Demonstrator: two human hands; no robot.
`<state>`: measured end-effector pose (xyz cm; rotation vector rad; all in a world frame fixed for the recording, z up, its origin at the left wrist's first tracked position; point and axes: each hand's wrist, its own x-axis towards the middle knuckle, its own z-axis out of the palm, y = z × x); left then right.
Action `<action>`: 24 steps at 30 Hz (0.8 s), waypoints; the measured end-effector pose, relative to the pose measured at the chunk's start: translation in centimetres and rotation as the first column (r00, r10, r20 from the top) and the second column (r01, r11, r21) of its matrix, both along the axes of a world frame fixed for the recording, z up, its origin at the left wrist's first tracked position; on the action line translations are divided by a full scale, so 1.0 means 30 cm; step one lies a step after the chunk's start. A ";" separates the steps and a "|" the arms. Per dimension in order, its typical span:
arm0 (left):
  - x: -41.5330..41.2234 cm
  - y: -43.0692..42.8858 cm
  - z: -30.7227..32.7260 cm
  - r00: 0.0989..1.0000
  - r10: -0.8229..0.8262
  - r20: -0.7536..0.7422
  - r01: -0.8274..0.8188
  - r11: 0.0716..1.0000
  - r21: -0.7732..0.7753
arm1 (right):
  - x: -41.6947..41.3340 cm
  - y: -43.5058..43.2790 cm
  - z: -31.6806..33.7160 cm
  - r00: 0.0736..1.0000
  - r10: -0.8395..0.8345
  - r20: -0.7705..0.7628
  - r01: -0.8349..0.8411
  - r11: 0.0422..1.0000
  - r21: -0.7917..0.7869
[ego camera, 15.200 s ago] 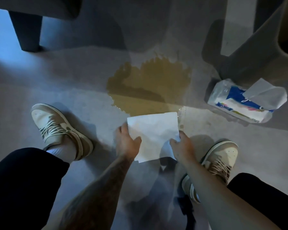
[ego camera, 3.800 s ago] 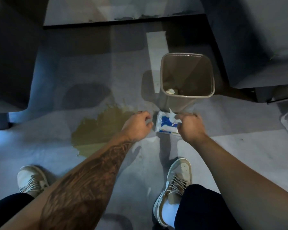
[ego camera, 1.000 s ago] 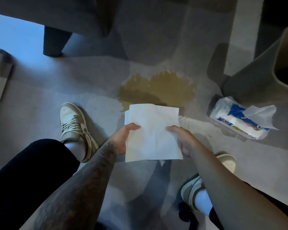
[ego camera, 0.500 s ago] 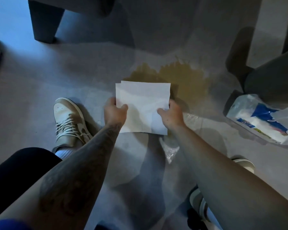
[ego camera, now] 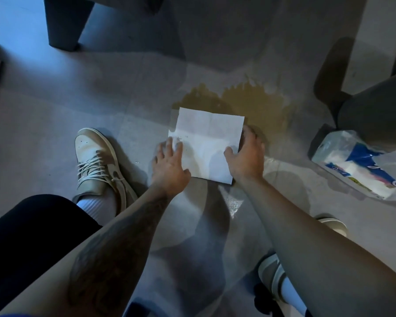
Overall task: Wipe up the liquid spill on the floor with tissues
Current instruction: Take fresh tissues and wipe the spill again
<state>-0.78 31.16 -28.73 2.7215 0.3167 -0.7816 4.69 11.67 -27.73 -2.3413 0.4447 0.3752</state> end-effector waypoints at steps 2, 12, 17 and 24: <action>-0.034 0.021 0.004 0.993 0.118 -0.017 -0.117 0.993 0.020 | -0.019 0.001 0.015 0.973 0.177 0.146 -0.154 0.976 -0.155; -0.118 0.021 -0.031 0.928 0.186 -0.322 -0.151 0.980 0.131 | -0.041 0.143 -0.041 0.564 0.786 -0.253 -0.818 0.489 -0.304; -0.096 0.000 -0.062 0.908 0.185 -0.375 -0.110 0.971 0.213 | -0.055 0.123 -0.072 0.559 0.789 -0.257 -0.821 0.483 -0.305; -0.106 0.002 -0.072 0.924 0.168 -0.343 -0.099 0.973 0.210 | -0.019 0.119 -0.070 0.591 0.786 -0.181 -0.783 0.506 -0.362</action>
